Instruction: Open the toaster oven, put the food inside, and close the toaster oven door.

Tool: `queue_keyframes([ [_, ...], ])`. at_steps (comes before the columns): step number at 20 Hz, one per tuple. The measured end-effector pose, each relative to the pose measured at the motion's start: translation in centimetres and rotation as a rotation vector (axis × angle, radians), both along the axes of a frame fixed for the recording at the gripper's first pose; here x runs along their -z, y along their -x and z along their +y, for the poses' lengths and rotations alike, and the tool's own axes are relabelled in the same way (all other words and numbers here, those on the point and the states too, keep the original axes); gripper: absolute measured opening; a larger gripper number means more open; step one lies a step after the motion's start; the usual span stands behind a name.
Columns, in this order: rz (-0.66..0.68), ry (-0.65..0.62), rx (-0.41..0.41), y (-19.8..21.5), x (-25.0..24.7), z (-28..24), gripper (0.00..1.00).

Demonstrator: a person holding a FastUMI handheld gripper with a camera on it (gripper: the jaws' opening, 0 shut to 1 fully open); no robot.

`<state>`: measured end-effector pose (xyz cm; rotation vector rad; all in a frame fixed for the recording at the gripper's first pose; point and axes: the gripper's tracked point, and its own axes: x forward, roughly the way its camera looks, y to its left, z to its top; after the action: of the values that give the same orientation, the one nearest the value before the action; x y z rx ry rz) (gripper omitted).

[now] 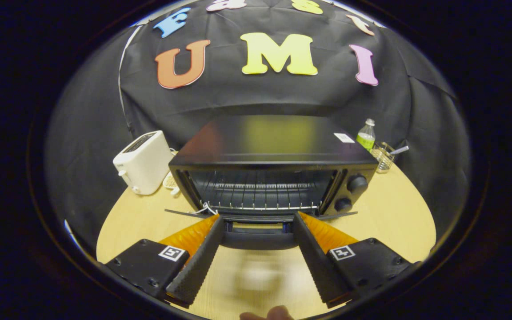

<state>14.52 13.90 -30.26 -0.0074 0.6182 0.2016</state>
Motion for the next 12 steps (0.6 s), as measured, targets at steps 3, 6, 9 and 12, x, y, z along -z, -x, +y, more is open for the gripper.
queue_keyframes([
  [3,0.045,-0.001,-0.017,2.1,2.4,-0.5,1.00],
  [6,0.122,-0.011,-0.013,3.5,5.3,-1.0,1.00],
  [9,0.183,-0.030,-0.014,5.2,6.6,-1.1,1.00],
  [12,0.161,-0.027,-0.049,5.9,5.0,-1.3,1.00],
])
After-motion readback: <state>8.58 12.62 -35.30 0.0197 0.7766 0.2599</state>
